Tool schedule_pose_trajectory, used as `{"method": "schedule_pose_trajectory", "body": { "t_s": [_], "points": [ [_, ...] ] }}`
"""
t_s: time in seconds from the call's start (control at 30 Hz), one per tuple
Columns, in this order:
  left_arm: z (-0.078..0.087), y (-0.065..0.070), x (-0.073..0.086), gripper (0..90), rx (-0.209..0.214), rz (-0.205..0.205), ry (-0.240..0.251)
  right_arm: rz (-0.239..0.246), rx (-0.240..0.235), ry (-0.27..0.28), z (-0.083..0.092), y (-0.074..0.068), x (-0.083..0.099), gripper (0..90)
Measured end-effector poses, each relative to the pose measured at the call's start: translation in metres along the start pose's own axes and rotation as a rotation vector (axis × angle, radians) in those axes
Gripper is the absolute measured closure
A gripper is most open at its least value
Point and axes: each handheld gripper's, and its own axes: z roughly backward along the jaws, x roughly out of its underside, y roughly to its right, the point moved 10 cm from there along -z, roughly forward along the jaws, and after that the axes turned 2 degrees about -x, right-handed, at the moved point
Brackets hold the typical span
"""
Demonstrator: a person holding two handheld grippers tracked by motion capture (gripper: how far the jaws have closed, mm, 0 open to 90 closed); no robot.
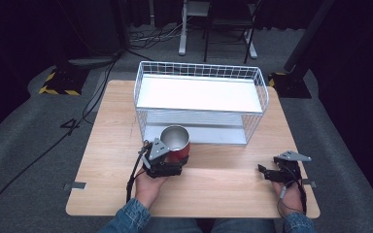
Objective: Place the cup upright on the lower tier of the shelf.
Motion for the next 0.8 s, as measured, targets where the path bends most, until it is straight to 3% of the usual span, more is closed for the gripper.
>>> {"method": "schedule_pose_trajectory", "body": {
  "t_s": [0.23, 0.4, 0.57, 0.8],
  "points": [
    [-0.021, -0.001, -0.007, 16.5, -0.001, -0.045, -0.02, -0.003, 0.004, -0.001, 0.0, 0.0, 0.0, 21.7],
    [-0.032, -0.001, -0.013, 16.5, 0.016, -0.034, -0.022, -0.003, 0.009, 0.0, 0.0, 0.001, 0.0, 21.6],
    [-0.047, -0.004, -0.021, 16.5, -0.012, -0.035, -0.007, -0.004, 0.012, 0.0, 0.0, 0.001, 0.0, 21.6],
    [-0.068, -0.016, -0.027, 16.5, -0.087, -0.016, -0.011, -0.003, 0.014, 0.001, 0.0, 0.001, 0.0, 21.6]
  ]
}}
